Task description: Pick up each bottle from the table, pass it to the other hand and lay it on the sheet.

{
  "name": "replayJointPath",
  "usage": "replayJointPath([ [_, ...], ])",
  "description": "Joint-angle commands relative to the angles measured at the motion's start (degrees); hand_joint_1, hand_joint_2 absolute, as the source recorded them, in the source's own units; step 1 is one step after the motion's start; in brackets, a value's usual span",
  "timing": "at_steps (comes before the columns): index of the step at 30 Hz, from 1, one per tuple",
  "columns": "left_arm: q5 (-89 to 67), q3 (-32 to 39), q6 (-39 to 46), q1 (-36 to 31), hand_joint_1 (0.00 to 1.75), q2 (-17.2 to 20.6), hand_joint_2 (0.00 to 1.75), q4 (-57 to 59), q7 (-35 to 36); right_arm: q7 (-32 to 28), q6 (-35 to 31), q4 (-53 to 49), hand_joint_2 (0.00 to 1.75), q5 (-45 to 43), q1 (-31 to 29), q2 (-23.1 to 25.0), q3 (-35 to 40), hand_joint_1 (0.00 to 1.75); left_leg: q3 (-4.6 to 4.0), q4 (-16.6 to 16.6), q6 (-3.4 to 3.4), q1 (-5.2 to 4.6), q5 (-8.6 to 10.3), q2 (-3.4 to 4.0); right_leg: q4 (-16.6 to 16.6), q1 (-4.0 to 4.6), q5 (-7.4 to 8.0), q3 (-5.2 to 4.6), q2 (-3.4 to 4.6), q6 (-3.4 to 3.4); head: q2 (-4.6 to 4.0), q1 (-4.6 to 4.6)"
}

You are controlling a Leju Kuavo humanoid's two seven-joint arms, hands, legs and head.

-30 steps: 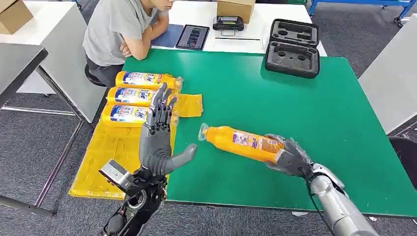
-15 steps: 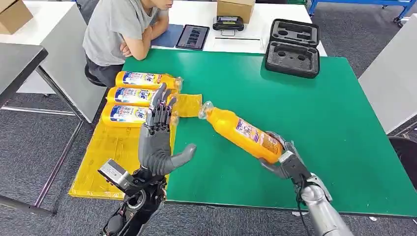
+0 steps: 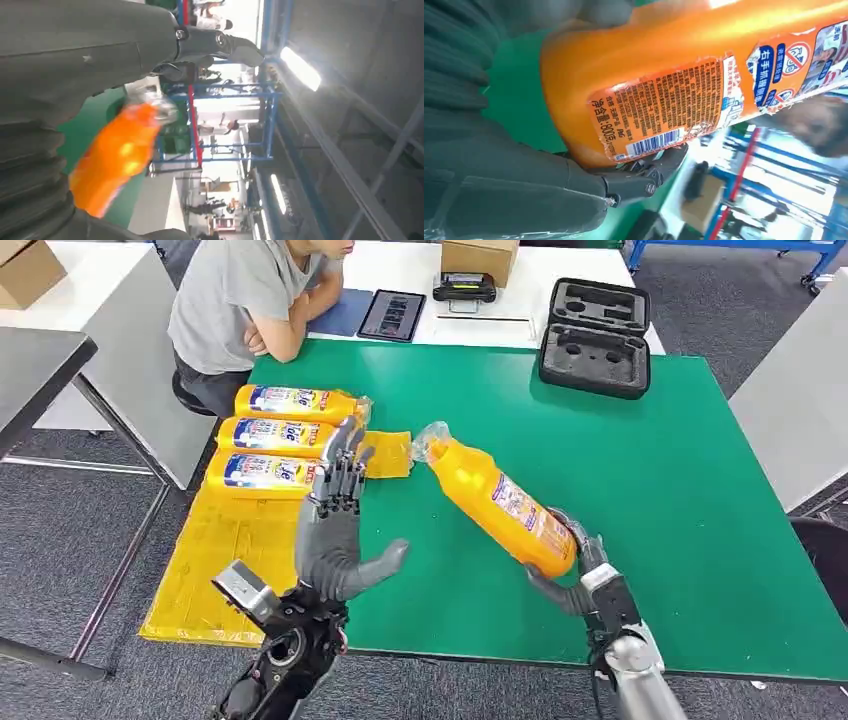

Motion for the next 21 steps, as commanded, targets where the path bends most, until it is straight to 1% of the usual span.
replayJointPath([
  [1,0.6,-2.4,0.7,0.3,0.0,0.0,1.75,7.9,0.2,-0.2,2.8,-8.6,1.75,-4.5,1.6,5.1,-0.8,1.75,0.3,-0.1,-0.16,0.08,-0.1,0.14,-0.1,0.08,-0.06,0.24,0.16,-0.18,0.0,0.0],
  [2,0.7,-2.2,0.9,-0.3,0.0,-0.3,1.75,9.3,0.2,-0.2,3.8,-9.2,1.75,-5.6,1.5,5.5,-0.9,1.75,0.25,-0.1,-0.14,0.06,-0.06,0.07,-0.1,0.07,-0.05,0.22,0.08,-0.16,0.0,0.02],
  [3,0.9,-2.1,0.6,0.6,0.0,-0.4,1.75,9.6,0.2,-0.2,4.8,-10.3,1.75,-6.8,2.0,5.6,-1.0,1.75,0.13,0.0,-0.09,0.05,-0.02,0.04,0.0,0.05,-0.03,0.11,0.03,-0.11,0.0,0.02],
  [5,1.3,-1.7,-1.1,0.7,0.0,-0.8,1.75,11.3,0.2,-0.2,6.3,-11.8,1.75,-7.8,2.6,6.1,-0.9,1.75,0.37,0.0,-0.19,0.17,-0.14,0.11,-0.1,0.17,-0.09,0.36,0.12,-0.23,0.0,0.02],
  [6,1.6,-1.5,-2.6,0.8,0.0,-1.2,1.75,12.7,0.2,-0.2,7.0,-12.3,1.75,-8.2,2.8,6.4,-0.8,1.75,0.18,-0.1,-0.08,0.06,-0.04,0.05,-0.1,0.06,-0.04,0.15,0.05,-0.11,0.0,0.0],
  [7,1.5,-1.7,-3.1,0.7,0.0,-1.5,1.75,13.6,0.2,-0.2,7.9,-13.1,1.75,-8.4,3.0,6.6,-0.4,1.75,0.27,0.0,-0.12,0.11,-0.09,0.07,-0.1,0.11,-0.07,0.26,0.08,-0.15,0.0,0.02],
  [9,1.5,-1.9,-3.5,0.7,0.0,-1.8,1.75,14.3,0.2,-0.2,9.2,-14.4,1.75,-9.3,3.3,7.1,-0.2,1.75,0.19,-0.1,-0.09,0.08,-0.05,0.03,-0.1,0.07,-0.05,0.19,0.03,-0.12,0.0,0.04],
  [10,1.6,-1.8,-3.6,0.5,0.0,-1.9,1.75,14.8,0.2,-0.2,9.7,-16.3,1.75,-9.7,3.7,7.5,-0.3,1.75,0.45,-0.1,-0.18,0.19,-0.18,0.08,-0.2,0.18,-0.13,0.49,0.09,-0.24,0.0,0.02],
  [11,1.6,-1.8,-3.6,0.5,0.0,-1.9,1.75,14.8,0.2,-0.2,9.7,-16.3,1.75,-9.7,3.7,7.5,-0.3,1.75,0.24,-0.1,-0.11,0.07,-0.08,0.05,-0.1,0.06,-0.08,0.23,0.06,-0.14,0.0,0.02],
  [12,1.5,-1.7,-3.2,0.3,0.0,-1.8,1.75,15.2,0.2,-0.2,10.8,-19.2,1.75,-10.7,4.9,8.3,-1.3,1.75,0.24,0.0,-0.12,0.09,-0.1,0.08,-0.1,0.08,-0.08,0.23,0.09,-0.16,0.0,0.02],
  [15,1.8,-1.5,-3.2,0.2,0.0,-1.8,1.75,15.4,0.2,-0.2,11.1,-20.0,1.75,-11.0,5.1,8.6,-1.7,1.75,0.15,0.0,-0.1,0.03,-0.03,-0.05,0.0,0.02,-0.08,0.13,-0.05,-0.13,0.0,0.0],
  [16,1.8,-1.5,-3.2,0.2,0.0,-1.8,1.75,15.4,0.2,-0.2,11.1,-20.0,1.75,-11.0,5.1,8.6,-1.7,1.75,0.41,0.0,-0.23,0.15,-0.18,-0.04,0.0,0.15,-0.2,0.42,-0.02,-0.27,0.0,0.04],
  [17,1.8,-1.5,-3.2,0.2,0.0,-1.8,1.75,15.4,0.2,-0.2,11.1,-20.0,1.75,-11.0,5.1,8.6,-1.7,1.75,0.18,0.0,-0.13,0.08,-0.06,-0.02,0.0,0.07,-0.08,0.19,-0.03,-0.16,0.0,0.02],
  [19,1.8,-1.4,-3.4,0.1,0.0,-1.7,1.75,16.0,0.2,-0.2,12.4,-20.3,1.75,-10.8,5.0,8.6,-1.8,1.75,0.3,0.0,-0.15,0.12,-0.13,0.09,-0.1,0.11,-0.1,0.3,0.09,-0.18,0.0,-0.02],
  [21,1.9,-1.5,-3.8,-0.2,0.0,-1.9,1.75,16.8,0.2,-0.2,12.6,-20.1,1.75,-9.7,4.7,8.8,-1.4,1.75,0.15,0.0,-0.1,0.06,-0.03,-0.01,-0.1,0.06,-0.05,0.14,-0.01,-0.12,0.0,0.02],
])
